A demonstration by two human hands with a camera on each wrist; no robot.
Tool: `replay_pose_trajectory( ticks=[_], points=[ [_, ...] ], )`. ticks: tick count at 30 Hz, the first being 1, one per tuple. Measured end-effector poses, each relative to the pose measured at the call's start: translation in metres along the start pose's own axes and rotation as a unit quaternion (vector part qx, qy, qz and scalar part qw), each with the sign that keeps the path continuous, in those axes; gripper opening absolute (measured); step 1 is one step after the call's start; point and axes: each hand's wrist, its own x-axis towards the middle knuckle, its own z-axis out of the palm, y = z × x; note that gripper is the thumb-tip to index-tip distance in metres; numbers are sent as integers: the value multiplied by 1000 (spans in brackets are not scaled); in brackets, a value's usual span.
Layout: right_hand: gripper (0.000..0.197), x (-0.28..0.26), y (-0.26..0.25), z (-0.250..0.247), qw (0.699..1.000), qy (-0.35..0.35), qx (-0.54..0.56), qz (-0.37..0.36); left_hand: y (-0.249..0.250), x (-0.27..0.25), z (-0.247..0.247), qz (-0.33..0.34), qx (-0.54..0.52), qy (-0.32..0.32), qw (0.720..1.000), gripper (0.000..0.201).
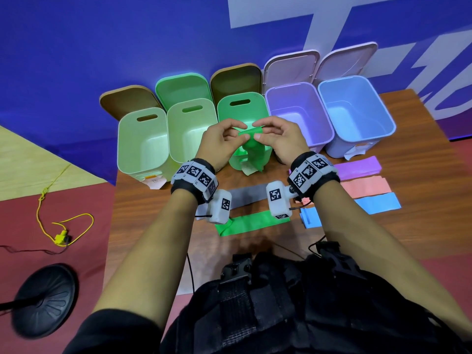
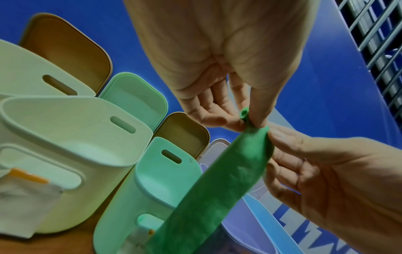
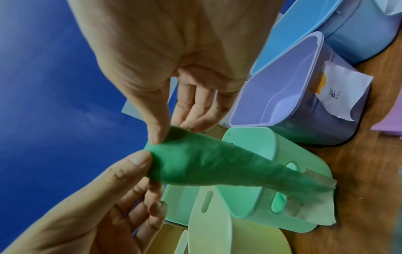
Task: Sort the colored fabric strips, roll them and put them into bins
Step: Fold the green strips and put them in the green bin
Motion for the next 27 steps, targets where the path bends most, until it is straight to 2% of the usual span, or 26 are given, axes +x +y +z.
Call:
replay_pose_trajectory(
  ticks=[9,13,19,27],
  points=[
    [12,1,-1,2,1000,21,-1,-6,5,2,0,-3,-14,-2,1000,10],
    [13,1,1,0,1000,27,-1,15,3,4,1,-2,-11,-14,1000,19],
    [21,0,2,-1,1000,3,3,-1,-1,4,1,-9,17,8,1000,14],
    [11,3,2,1,1000,17,17,-12,-2,0,1,4,35,-6,999,23]
  ],
)
